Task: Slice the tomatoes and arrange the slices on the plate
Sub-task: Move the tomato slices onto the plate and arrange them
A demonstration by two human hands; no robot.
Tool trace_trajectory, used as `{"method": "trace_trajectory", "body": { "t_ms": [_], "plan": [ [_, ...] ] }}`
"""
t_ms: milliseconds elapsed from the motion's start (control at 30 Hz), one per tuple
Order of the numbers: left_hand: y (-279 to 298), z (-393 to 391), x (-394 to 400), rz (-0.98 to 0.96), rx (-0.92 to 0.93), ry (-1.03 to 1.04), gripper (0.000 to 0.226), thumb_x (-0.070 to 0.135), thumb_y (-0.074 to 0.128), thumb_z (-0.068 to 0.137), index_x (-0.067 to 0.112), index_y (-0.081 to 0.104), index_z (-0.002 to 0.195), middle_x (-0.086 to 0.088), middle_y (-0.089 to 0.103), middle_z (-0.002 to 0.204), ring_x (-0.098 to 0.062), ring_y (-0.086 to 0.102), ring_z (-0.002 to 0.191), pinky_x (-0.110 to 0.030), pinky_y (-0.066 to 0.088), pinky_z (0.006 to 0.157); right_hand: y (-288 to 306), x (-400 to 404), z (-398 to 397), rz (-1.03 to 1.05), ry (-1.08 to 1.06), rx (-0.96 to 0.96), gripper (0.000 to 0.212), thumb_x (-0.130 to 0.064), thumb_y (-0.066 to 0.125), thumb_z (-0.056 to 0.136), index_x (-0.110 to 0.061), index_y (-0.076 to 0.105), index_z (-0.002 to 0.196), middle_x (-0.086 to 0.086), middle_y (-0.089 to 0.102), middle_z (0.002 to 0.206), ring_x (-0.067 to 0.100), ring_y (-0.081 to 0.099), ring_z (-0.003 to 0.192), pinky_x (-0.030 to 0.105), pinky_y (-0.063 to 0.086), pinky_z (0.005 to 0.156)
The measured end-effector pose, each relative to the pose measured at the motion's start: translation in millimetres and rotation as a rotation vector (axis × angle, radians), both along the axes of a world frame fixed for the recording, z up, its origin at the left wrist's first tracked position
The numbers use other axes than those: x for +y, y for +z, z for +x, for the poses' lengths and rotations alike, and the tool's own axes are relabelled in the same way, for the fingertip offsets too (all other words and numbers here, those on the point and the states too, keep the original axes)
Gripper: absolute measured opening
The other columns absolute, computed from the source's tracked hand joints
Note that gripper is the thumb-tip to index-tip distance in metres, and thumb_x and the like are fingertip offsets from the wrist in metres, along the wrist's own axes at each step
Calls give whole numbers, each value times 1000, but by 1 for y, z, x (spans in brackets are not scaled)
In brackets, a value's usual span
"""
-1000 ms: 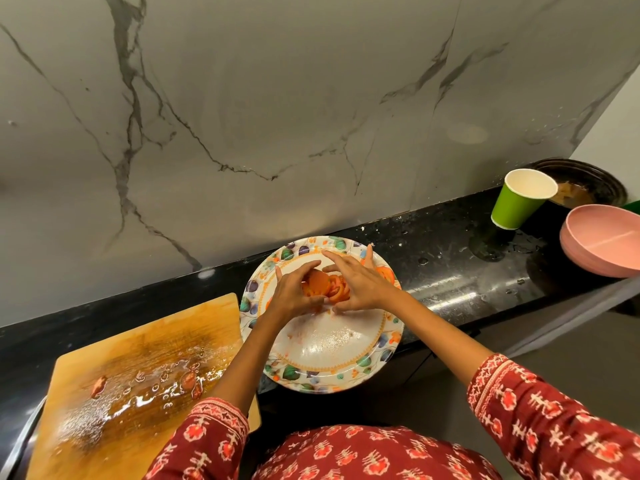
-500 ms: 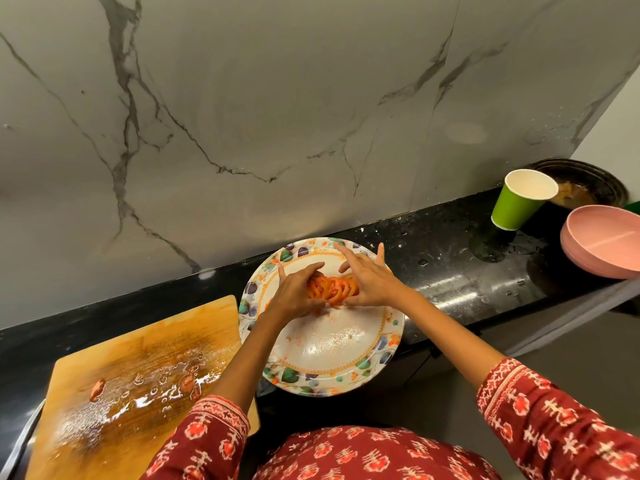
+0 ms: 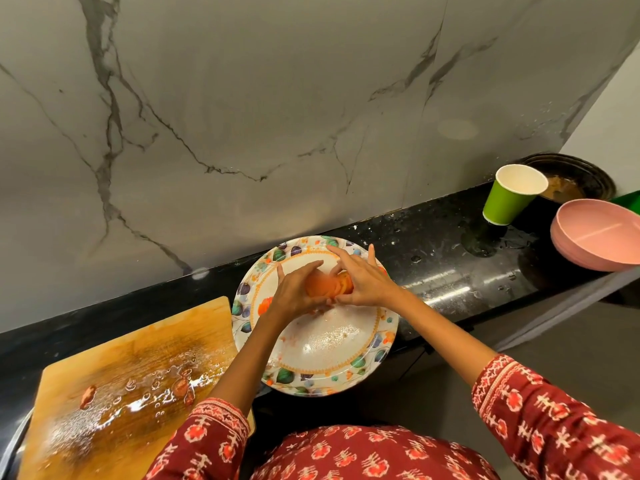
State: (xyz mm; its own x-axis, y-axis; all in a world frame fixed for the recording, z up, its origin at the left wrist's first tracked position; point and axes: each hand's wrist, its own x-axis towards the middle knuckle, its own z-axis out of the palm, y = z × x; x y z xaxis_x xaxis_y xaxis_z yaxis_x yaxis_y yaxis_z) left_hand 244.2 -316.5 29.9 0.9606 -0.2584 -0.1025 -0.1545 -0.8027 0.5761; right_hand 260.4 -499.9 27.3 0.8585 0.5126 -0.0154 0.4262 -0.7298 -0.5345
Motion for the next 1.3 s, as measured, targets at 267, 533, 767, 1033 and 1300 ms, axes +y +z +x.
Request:
{"method": "trace_trajectory", "body": {
  "t_ms": [267,533,767,1033,1300],
  "plan": [
    [2,-4,1,-61,21,11,75,33,74,75,18,36,139,-6,51,134,-21,44,126,-38,16,112,-2,4,4,42,-33,10,100,-37,72,76,-18,5,149,-8,61,112,18,40,129,61,-17,108],
    [2,-4,-2,-19,31,1,75,32,73,77,19,35,140,-4,47,137,-21,40,129,-38,13,113,-1,-2,4,19,-27,32,100,-29,70,76,-17,3,149,-8,58,118,18,37,129,60,-17,107],
    [-13,4,-3,7,66,-17,83,45,75,70,24,35,139,-3,49,136,-22,44,126,-57,22,110,-3,1,1,16,-40,9,102,-34,72,77,-18,2,149,-4,55,127,17,34,133,58,-18,108],
    [-13,10,-17,13,13,-11,76,42,73,73,26,37,138,-1,51,135,-21,43,127,-58,6,114,1,-18,4,112,-85,86,109,-30,74,72,-19,-2,149,-4,59,121,21,31,137,60,-16,109],
    [-9,9,-26,33,-30,-12,66,37,69,79,24,40,137,-2,52,134,-20,42,127,-58,3,113,-4,-19,0,100,-90,54,104,-30,73,75,-18,1,149,-6,60,116,19,33,136,58,-16,110]
  ]
}}
